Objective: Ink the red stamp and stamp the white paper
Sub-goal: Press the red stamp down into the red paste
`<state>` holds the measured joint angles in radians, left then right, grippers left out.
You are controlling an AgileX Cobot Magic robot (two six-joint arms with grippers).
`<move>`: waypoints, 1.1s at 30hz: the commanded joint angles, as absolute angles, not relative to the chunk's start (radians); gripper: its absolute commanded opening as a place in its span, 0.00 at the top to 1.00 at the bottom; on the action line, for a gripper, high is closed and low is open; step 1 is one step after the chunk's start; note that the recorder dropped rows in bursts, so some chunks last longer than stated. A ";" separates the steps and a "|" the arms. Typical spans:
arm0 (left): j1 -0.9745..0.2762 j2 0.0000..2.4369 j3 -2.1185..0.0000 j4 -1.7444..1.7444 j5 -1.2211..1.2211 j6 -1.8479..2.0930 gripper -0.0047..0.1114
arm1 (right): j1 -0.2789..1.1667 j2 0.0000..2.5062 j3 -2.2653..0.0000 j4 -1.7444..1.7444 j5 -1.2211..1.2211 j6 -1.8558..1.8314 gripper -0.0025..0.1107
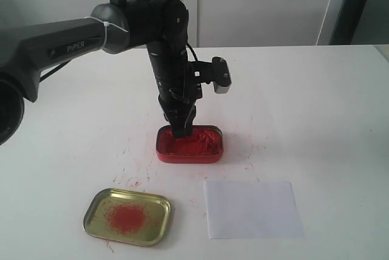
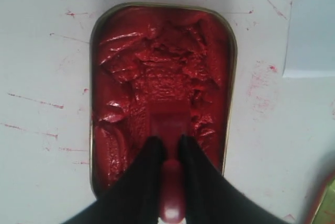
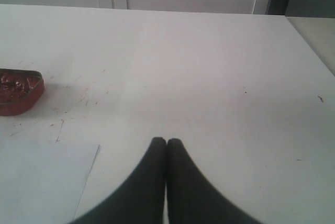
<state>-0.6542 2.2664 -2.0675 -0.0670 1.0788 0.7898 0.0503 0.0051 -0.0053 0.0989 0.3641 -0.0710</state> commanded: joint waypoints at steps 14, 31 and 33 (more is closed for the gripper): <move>-0.648 2.307 -2.072 -0.088 1.067 0.807 0.96 | 0.051 0.000 0.000 0.099 0.350 -0.074 0.98; -0.648 2.415 -2.072 -0.081 1.069 0.807 0.96 | 0.051 0.000 0.000 0.099 0.350 -0.074 0.98; -0.648 2.419 -2.072 -0.081 1.069 0.807 0.96 | 0.051 0.000 0.000 0.099 0.350 -0.074 0.98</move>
